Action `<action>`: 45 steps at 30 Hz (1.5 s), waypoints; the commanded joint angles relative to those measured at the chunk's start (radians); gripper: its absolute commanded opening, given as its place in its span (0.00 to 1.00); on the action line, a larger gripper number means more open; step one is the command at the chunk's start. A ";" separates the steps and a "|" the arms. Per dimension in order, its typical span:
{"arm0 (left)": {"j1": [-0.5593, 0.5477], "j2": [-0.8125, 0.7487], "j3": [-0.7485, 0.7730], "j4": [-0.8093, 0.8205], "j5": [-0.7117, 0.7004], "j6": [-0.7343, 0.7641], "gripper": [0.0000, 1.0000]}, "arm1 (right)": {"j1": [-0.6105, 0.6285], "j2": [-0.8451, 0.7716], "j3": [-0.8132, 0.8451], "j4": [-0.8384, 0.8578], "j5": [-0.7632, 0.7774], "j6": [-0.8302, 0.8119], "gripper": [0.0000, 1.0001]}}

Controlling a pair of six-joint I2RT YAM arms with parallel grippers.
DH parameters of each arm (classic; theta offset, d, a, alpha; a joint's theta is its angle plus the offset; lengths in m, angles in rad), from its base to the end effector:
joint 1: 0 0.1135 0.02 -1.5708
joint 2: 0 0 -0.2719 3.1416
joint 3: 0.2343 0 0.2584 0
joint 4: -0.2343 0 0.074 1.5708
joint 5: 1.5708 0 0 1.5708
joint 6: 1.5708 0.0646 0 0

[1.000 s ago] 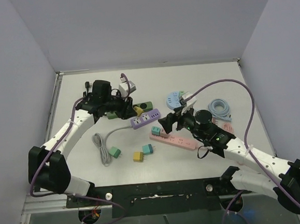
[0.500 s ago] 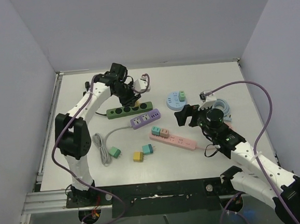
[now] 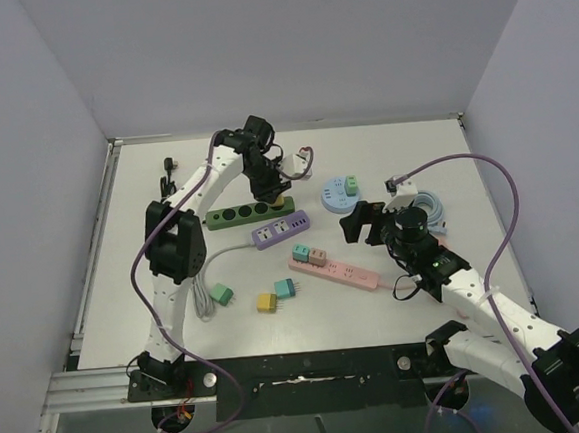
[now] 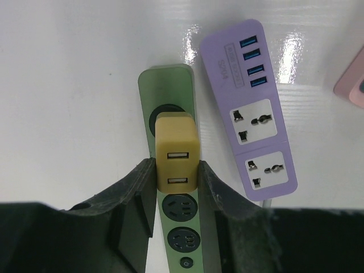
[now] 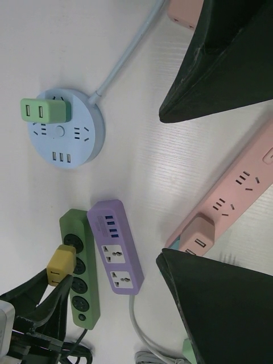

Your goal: Insert the plug

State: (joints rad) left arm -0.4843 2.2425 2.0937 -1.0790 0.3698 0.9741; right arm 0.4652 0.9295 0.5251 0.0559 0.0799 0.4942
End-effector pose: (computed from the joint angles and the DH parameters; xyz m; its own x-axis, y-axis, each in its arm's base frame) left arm 0.4244 -0.2496 0.2220 -0.0202 0.8821 -0.4705 0.9938 0.0692 0.0869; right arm 0.2187 0.1040 0.2404 -0.4490 0.3037 -0.8404 -0.1899 0.8866 0.4218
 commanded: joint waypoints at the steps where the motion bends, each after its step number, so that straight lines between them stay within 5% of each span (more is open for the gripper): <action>1: -0.007 0.021 0.100 -0.084 0.005 0.043 0.00 | -0.007 0.000 -0.005 0.037 0.020 0.018 0.99; 30: -0.025 0.176 0.158 -0.183 -0.031 0.009 0.00 | -0.013 0.037 -0.032 0.065 0.004 0.032 0.98; 45: -0.018 0.209 0.166 -0.184 0.089 -0.102 0.00 | -0.012 0.051 -0.042 0.077 -0.001 0.038 0.98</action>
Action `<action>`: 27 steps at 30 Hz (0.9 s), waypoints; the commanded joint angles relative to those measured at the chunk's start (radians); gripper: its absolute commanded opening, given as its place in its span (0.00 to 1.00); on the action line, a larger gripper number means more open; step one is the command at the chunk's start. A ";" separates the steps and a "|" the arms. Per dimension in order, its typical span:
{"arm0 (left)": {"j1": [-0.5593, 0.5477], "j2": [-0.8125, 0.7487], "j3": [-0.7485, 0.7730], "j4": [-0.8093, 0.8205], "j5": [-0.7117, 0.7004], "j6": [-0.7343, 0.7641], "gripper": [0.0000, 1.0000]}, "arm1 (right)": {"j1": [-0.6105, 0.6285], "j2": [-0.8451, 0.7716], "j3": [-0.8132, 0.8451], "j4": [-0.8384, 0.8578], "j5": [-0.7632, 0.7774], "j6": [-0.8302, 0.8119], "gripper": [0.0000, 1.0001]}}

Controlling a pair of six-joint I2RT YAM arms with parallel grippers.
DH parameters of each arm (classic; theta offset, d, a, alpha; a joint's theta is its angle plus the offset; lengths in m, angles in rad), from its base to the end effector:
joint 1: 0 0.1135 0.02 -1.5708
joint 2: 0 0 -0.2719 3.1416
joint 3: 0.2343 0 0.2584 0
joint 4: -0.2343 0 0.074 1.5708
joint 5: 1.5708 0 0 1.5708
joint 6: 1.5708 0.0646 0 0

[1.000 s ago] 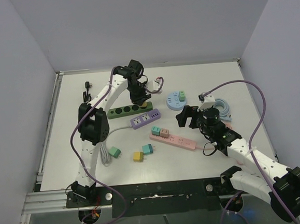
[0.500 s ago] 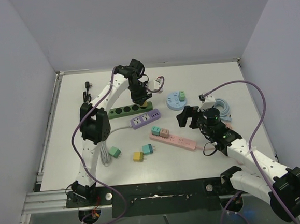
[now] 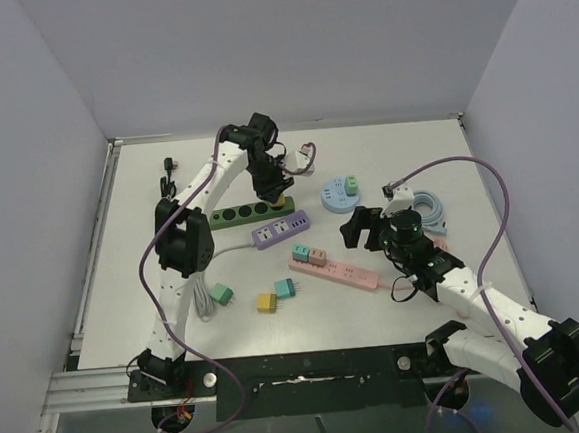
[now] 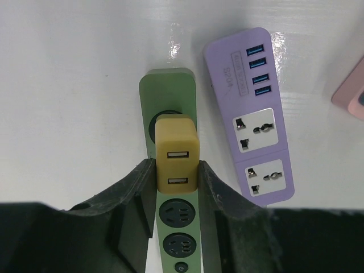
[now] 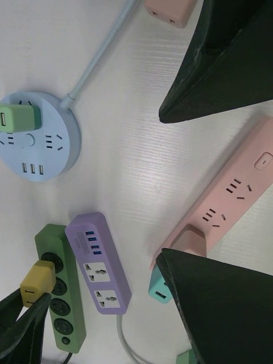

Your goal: Insert the plug

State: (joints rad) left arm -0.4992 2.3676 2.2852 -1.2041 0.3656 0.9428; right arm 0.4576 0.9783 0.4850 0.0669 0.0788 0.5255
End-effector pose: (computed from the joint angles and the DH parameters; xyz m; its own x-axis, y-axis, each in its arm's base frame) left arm 0.4345 -0.2633 0.2137 -0.0621 0.8946 -0.4425 0.9963 0.0817 0.0254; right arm 0.2211 0.1032 0.2156 -0.5097 0.3065 -0.8039 -0.1392 0.8927 0.4286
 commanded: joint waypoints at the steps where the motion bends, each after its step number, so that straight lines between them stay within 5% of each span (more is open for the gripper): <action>1: -0.001 0.086 -0.029 -0.046 0.098 -0.087 0.00 | -0.005 0.002 -0.003 0.066 0.000 0.007 0.98; 16: 0.004 0.029 -0.141 -0.073 -0.020 0.034 0.00 | -0.005 0.003 -0.014 0.076 -0.002 0.009 0.98; 27: -0.006 0.079 -0.046 -0.056 -0.105 0.002 0.00 | -0.005 0.013 -0.016 0.087 -0.014 0.018 0.98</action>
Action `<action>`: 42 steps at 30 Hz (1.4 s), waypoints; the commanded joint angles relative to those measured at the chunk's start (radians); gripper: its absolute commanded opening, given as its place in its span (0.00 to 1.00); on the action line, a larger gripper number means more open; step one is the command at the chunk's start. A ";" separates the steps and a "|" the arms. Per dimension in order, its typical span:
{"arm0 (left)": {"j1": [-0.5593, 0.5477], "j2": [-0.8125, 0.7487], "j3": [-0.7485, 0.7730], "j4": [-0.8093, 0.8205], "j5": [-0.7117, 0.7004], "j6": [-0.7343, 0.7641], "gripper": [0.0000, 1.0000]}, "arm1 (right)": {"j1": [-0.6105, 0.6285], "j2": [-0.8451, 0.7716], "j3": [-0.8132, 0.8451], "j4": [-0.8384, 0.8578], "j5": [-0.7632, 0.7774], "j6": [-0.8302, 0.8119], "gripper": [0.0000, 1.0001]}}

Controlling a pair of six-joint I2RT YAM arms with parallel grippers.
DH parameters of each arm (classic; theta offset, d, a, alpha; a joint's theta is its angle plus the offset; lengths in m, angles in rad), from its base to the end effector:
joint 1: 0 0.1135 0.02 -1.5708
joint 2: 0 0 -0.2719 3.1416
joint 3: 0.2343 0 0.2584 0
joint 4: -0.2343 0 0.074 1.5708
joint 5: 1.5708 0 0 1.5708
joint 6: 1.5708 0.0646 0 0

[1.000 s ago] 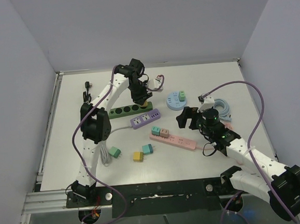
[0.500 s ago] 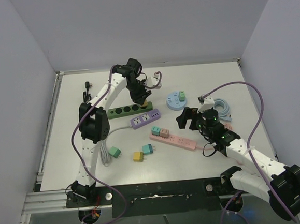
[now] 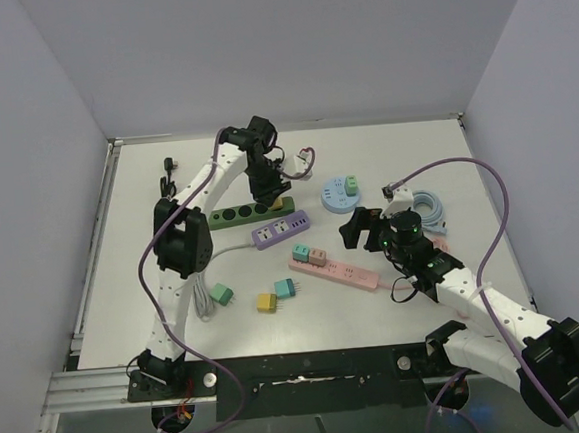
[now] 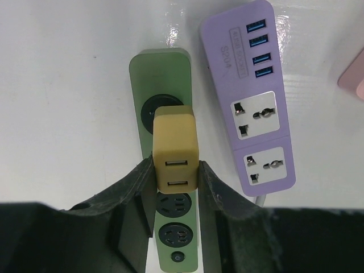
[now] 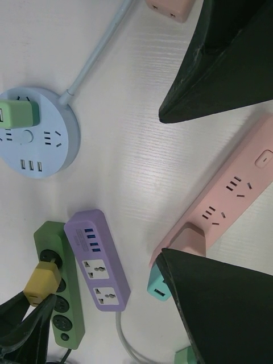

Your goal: Insert the plug

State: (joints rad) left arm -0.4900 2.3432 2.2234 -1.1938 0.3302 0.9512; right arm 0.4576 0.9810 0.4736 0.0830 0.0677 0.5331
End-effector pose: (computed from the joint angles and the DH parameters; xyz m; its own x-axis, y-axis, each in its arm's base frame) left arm 0.4320 -0.2542 0.2071 -0.0738 0.9122 -0.4030 0.9955 0.0916 0.0250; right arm 0.2206 0.1038 0.2128 -0.5140 0.3121 -0.7990 -0.1442 0.8868 0.4391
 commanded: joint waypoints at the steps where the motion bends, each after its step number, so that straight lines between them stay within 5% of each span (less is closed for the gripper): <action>1: -0.020 0.112 0.027 -0.062 -0.075 -0.012 0.00 | -0.005 0.013 -0.003 0.070 -0.003 0.009 0.98; 11: -0.071 0.141 -0.042 0.089 -0.153 -0.087 0.00 | -0.004 0.015 -0.007 0.072 -0.006 0.007 0.98; 21: -0.088 0.327 0.168 -0.067 -0.201 -0.119 0.00 | -0.005 0.018 -0.015 0.086 -0.015 0.011 0.97; 42: -0.093 0.369 0.117 0.024 -0.199 -0.086 0.00 | -0.005 0.023 0.003 0.050 -0.010 0.023 0.97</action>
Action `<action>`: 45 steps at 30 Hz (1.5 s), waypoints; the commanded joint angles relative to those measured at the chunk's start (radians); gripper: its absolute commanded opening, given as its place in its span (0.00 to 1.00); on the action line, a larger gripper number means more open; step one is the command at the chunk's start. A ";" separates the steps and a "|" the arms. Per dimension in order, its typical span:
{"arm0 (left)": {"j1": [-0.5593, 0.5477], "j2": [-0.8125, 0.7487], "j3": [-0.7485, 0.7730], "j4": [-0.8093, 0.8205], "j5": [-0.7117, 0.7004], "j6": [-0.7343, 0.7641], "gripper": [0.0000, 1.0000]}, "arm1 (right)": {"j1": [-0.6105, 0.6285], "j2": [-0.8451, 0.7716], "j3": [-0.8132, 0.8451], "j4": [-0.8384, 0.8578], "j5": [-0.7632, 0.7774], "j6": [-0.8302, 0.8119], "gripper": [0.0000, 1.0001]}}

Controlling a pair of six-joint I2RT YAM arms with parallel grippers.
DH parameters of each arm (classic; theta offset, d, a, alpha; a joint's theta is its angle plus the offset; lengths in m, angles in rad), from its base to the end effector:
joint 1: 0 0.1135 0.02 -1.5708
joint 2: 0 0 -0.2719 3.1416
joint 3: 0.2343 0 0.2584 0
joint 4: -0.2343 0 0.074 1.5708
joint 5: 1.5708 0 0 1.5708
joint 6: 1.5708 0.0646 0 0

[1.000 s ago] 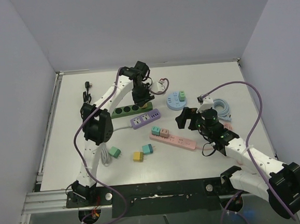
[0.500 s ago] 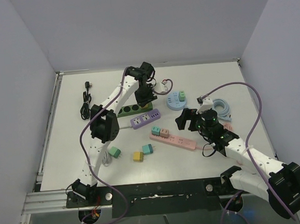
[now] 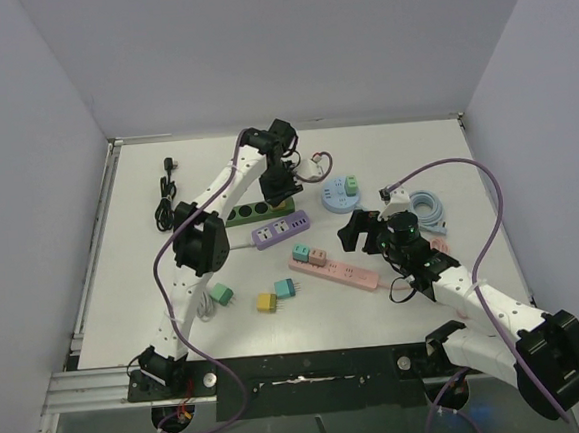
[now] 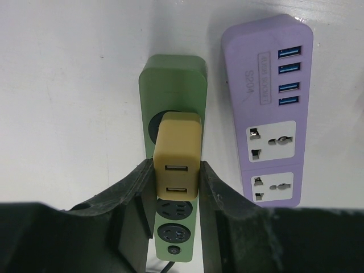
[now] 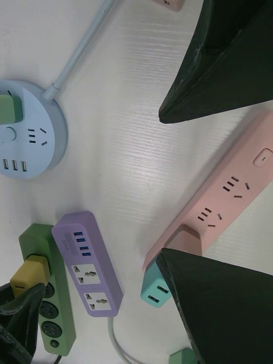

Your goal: Insert the plug

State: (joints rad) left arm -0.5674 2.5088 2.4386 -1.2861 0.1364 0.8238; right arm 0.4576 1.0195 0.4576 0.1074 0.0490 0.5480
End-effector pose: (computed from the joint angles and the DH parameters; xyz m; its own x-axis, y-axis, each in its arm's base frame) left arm 0.4368 -0.2888 0.1817 -0.1512 0.9584 -0.2421 0.9829 0.1718 0.0659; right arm 0.2227 0.1062 0.2012 -0.5455 0.3114 -0.7781 -0.1378 0.8825 0.4497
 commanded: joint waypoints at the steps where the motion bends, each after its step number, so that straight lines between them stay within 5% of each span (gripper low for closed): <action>1: -0.022 0.220 -0.102 0.110 -0.028 0.047 0.00 | -0.005 -0.019 0.019 0.023 0.010 0.007 0.97; 8: -0.017 0.320 -0.081 0.062 -0.019 0.064 0.00 | -0.005 -0.031 0.016 0.010 0.014 0.015 0.97; 14: -0.005 0.181 -0.098 0.108 0.046 0.034 0.00 | -0.005 -0.034 0.030 0.002 0.015 0.023 0.97; 19: 0.019 -0.047 -0.136 0.251 0.139 -0.034 0.25 | -0.005 -0.038 0.038 -0.004 0.014 0.027 0.98; 21: 0.027 -0.119 -0.160 0.308 0.164 -0.046 0.47 | -0.005 -0.035 0.049 -0.011 0.007 0.022 0.98; 24: 0.040 -0.197 -0.170 0.351 0.178 -0.062 0.64 | -0.005 -0.034 0.067 -0.027 0.005 0.018 0.98; 31: 0.126 -0.384 -0.305 0.461 0.297 -0.131 0.71 | -0.003 -0.076 0.050 -0.025 0.017 0.047 0.98; 35: 0.217 -0.566 -0.608 0.766 0.305 -0.338 0.71 | -0.003 -0.087 0.038 -0.028 0.017 0.066 0.98; 40: 0.294 -0.790 -1.078 1.367 0.067 -0.695 0.72 | -0.007 -0.074 0.064 -0.087 0.055 0.084 0.99; 45: 0.405 -0.808 -1.140 1.387 -0.063 -1.028 0.72 | -0.017 -0.039 0.095 -0.131 0.060 0.127 1.00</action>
State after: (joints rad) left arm -0.2302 1.7035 1.2896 -0.0929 0.1986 0.1425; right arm 0.4530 0.9596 0.4908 -0.0113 0.0784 0.6300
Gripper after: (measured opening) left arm 0.712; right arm 0.999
